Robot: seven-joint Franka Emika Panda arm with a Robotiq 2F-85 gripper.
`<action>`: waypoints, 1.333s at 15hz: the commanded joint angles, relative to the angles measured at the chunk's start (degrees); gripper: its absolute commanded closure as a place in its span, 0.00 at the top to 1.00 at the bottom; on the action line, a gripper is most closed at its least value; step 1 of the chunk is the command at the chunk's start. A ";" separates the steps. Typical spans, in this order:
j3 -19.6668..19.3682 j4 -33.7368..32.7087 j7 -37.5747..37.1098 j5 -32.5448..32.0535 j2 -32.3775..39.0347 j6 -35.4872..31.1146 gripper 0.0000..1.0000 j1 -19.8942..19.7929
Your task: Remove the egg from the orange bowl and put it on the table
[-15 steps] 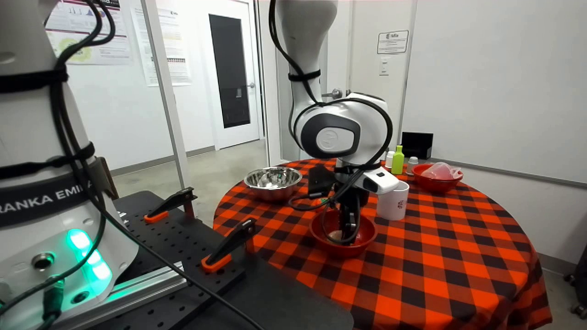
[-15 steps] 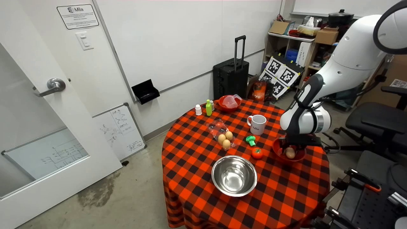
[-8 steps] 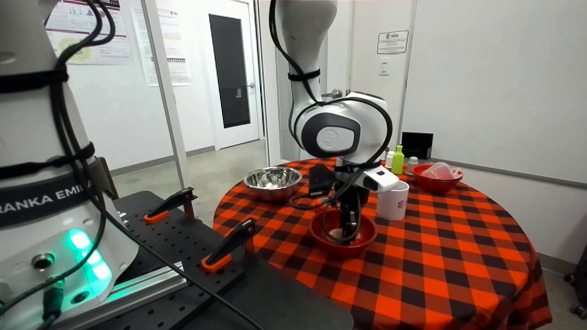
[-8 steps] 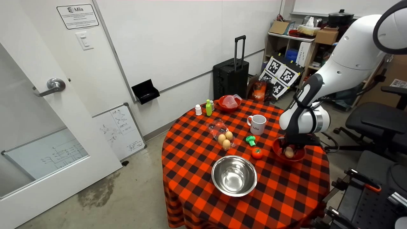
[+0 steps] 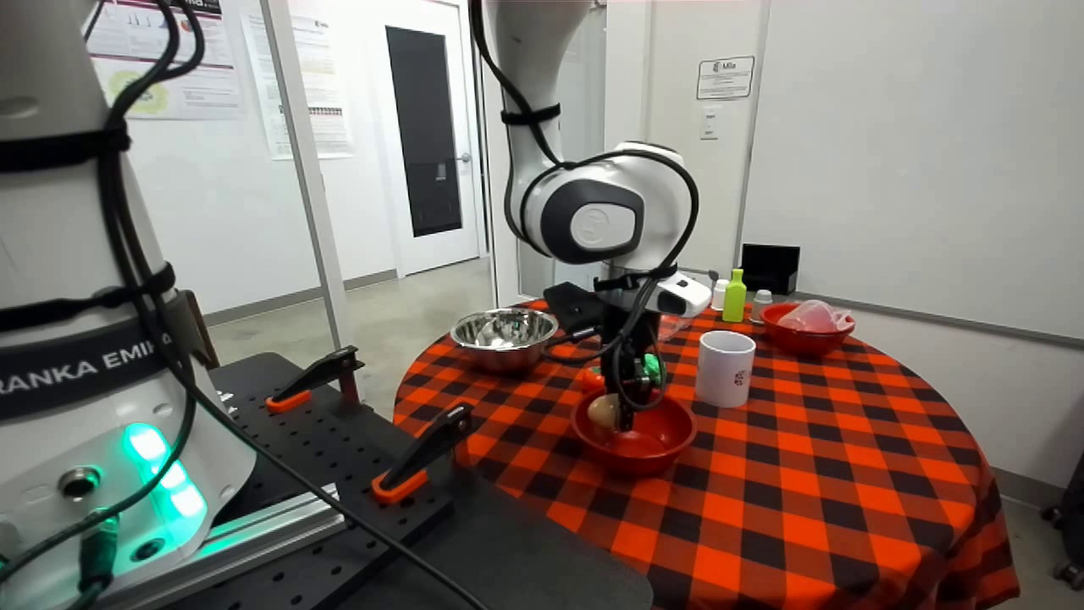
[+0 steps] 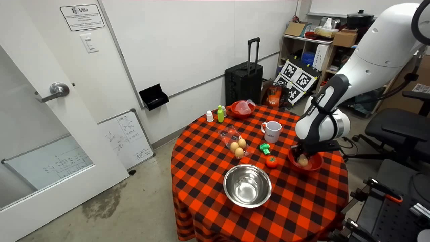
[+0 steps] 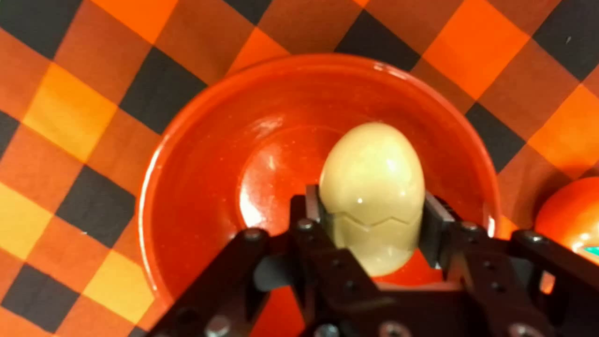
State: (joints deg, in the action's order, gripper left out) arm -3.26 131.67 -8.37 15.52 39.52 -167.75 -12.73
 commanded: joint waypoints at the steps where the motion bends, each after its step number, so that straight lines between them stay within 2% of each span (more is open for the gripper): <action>1: -0.82 6.17 3.89 -4.33 -6.85 -0.71 0.23 2.26; 7: 5.23 8.58 15.31 -9.23 -11.40 1.37 0.23 -0.54; 12: 10.86 8.35 24.58 -10.90 -9.72 2.59 0.23 -2.10; 16: 9.94 7.26 25.59 -13.99 -7.07 2.00 0.23 1.30; 20: 7.82 2.95 25.29 -17.98 -2.04 1.01 0.23 3.38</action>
State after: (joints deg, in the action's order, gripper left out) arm 6.47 138.42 16.25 0.42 33.46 -166.04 -10.98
